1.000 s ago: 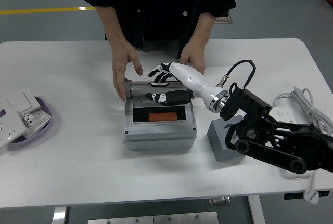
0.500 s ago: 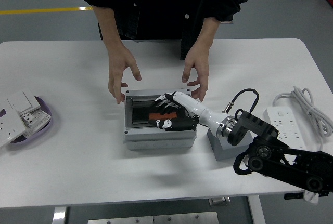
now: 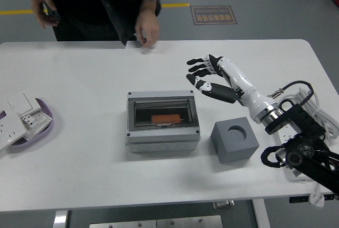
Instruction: Pick up the cylinder from the cube,place it in the box,flap close box
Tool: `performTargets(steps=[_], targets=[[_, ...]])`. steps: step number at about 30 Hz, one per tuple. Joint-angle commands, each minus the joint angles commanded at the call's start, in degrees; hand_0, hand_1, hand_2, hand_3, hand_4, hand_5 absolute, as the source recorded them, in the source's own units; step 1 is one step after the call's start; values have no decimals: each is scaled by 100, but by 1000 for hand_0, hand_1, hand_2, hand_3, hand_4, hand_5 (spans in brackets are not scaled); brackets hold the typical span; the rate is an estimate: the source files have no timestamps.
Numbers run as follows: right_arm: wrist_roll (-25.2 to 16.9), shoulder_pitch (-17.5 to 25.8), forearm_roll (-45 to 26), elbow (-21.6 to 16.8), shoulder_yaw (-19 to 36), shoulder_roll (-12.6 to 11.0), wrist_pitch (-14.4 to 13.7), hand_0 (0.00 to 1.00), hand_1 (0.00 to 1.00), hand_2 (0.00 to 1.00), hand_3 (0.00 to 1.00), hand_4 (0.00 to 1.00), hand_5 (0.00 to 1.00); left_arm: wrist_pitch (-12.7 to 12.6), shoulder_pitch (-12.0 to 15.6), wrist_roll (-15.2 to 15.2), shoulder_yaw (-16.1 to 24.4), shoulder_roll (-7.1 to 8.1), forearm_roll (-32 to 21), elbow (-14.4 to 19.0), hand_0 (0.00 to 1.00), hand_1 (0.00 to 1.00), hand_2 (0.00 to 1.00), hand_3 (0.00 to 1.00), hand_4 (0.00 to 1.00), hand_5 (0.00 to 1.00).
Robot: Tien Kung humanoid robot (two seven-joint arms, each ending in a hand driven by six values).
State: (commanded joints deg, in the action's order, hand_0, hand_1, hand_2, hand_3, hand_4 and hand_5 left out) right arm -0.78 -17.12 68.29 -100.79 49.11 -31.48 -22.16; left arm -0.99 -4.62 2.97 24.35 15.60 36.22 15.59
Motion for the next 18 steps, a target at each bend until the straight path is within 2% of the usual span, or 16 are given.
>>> performTargets(steps=[1, 6, 7, 8, 12, 13, 18], targets=[[-106, 117, -118, 72, 167, 47, -13, 664, 609, 628, 665, 649, 405, -7, 37, -1, -16, -3, -25, -10, 598, 623, 616, 635, 680, 224], [-716, 724, -828, 515, 1070, 363, -46, 664, 609, 628, 665, 649, 405, -42, 193, -3, -205, -25, -134, -39, 598, 623, 616, 635, 680, 224], [-807, 804, -942, 581, 1208, 405, -50, 643, 602, 620, 652, 710, 443, -45, 199, -5, -242, -27, -148, -42, 598, 623, 616, 635, 681, 223], [-888, 879, -1071, 645, 1380, 442, -53, 643, 602, 620, 652, 710, 443, -46, 198, -7, -277, -27, -158, -45, 598, 623, 616, 635, 681, 223], [-1039, 1052, -1389, 776, 1956, 483, -45, 643, 602, 620, 652, 710, 443, -33, 147, -22, -316, -22, -129, -27, 598, 623, 616, 635, 681, 223], [-1061, 1081, -1413, 792, 2091, 491, -48, 660, 611, 617, 652, 718, 414, -29, 128, -28, -320, -16, -116, -22, 598, 623, 616, 635, 681, 224], [-1155, 1234, -1470, 818, 2625, 553, -85, 660, 611, 617, 652, 718, 414, -11, 37, -64, -280, 51, -51, -4, 598, 623, 616, 635, 681, 224]])
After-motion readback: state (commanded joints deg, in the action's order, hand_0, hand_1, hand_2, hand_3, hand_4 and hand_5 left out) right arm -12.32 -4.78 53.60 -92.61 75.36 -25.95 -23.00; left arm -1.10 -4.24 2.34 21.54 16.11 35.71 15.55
